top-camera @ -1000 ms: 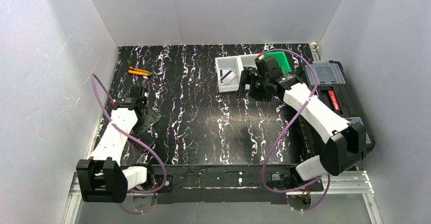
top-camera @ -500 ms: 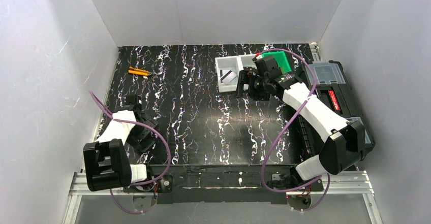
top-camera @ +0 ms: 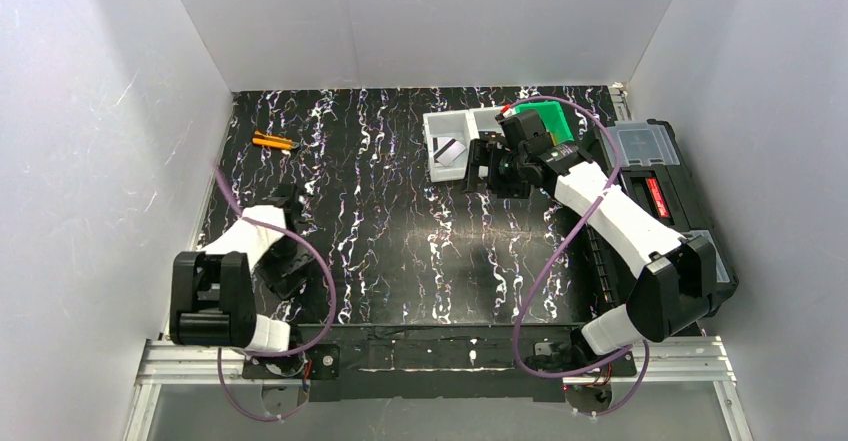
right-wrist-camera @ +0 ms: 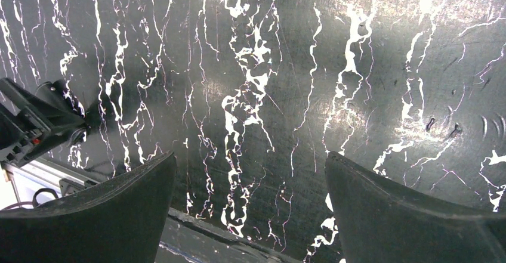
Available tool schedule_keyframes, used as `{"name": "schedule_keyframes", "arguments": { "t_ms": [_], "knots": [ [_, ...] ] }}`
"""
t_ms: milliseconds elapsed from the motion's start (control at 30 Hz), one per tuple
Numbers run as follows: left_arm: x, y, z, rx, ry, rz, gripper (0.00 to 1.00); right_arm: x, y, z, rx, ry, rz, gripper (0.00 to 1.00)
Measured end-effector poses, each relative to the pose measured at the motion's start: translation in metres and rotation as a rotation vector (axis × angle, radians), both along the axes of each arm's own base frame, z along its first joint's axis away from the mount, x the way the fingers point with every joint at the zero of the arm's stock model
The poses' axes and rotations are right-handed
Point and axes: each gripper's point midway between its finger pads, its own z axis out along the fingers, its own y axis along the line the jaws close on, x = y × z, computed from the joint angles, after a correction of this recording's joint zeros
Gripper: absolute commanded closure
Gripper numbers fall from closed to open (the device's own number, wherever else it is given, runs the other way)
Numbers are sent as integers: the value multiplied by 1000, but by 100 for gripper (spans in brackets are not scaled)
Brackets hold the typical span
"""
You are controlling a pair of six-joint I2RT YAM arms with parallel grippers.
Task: Take the credit cards out of the card holder
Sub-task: Move the card holder to the center of the board.
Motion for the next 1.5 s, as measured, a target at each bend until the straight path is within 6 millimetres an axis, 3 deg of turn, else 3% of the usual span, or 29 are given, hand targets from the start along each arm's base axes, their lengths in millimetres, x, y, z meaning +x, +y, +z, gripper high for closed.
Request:
{"name": "schedule_keyframes", "arguments": {
  "t_ms": [67, 167, 300, 367, 467, 533, 667, 733, 867, 933, 1067, 1200, 1500],
  "knots": [
    [-1, -11, -1, 21, 31, -75, 45, 0, 0, 0, 0, 1, -1, 0],
    [4, -45, -2, -10, 51, -173, 45, -2, -1, -5, -5, 9, -2, 0],
    [34, -124, -5, -167, -15, -289, 44, -6, -4, -14, -18, 29, -6, 0],
    [45, -153, -5, -196, -30, -340, 44, -7, -5, -16, -23, 33, -10, 0],
    [54, -174, -2, -233, -63, -363, 41, -7, -7, -16, -30, 31, -16, 0],
    [58, -178, 1, -237, -77, -365, 36, -8, -9, -14, -32, 22, -20, 0],
    [64, -162, 15, -166, -104, -356, 20, -10, -11, -11, -30, 12, -23, 0],
    [64, -145, 29, -132, -128, -322, 6, -10, -11, -12, -29, 13, -22, 0],
    [62, -83, 66, -70, -235, -145, 2, -12, -9, -11, -18, 20, -12, 0],
    [52, -52, 74, -42, -267, -38, 2, -13, -8, -11, -13, 22, -7, 0],
    [24, -18, 59, -42, -224, 123, 2, -14, -5, -11, -3, 28, 4, 0],
    [6, -10, 33, -98, -144, 238, 2, -15, -3, -14, 1, 41, 17, 0],
    [23, -8, 14, -164, -148, 338, 2, -15, 0, -21, -2, 57, 45, 0]
  ]
}}
